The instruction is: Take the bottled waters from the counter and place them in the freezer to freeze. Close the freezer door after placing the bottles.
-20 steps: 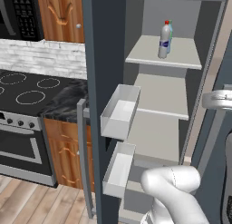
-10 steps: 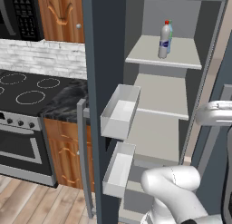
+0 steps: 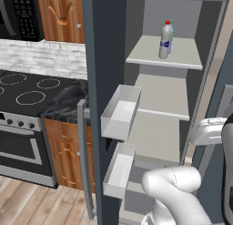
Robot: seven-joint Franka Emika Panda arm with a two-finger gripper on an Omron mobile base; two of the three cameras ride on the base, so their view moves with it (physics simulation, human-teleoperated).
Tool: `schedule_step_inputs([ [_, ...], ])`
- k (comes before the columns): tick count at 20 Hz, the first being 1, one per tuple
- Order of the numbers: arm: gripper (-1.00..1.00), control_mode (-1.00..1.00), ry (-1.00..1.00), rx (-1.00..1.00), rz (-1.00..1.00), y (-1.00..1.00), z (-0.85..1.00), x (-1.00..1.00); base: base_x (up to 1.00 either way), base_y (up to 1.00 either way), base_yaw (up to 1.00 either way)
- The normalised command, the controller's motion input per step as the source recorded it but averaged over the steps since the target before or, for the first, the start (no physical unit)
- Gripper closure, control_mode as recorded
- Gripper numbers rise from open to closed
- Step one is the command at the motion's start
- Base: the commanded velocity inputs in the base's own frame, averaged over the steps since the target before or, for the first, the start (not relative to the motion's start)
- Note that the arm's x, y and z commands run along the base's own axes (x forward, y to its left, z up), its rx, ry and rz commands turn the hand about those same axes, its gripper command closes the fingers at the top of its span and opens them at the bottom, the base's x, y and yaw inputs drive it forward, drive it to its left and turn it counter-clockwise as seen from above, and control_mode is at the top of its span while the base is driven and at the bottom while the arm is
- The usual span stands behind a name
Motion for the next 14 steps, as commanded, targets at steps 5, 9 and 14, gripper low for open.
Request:
schedule_step_inputs([
  [5, -1.00, -1.00, 0.02, 0.00, 0.05, 0.00, -0.41, 0.06, 0.00, 0.00, 0.00],
  [9, -1.00, -1.00, 0.00, 0.00, 0.00, 0.02, -0.13, 0.01, 0.00, 0.00, 0.00],
  [14, -1.00, -1.00, 0.00, 0.00, 0.00, 0.11, -0.10, 0.17, 0.00, 0.00, 0.00],
])
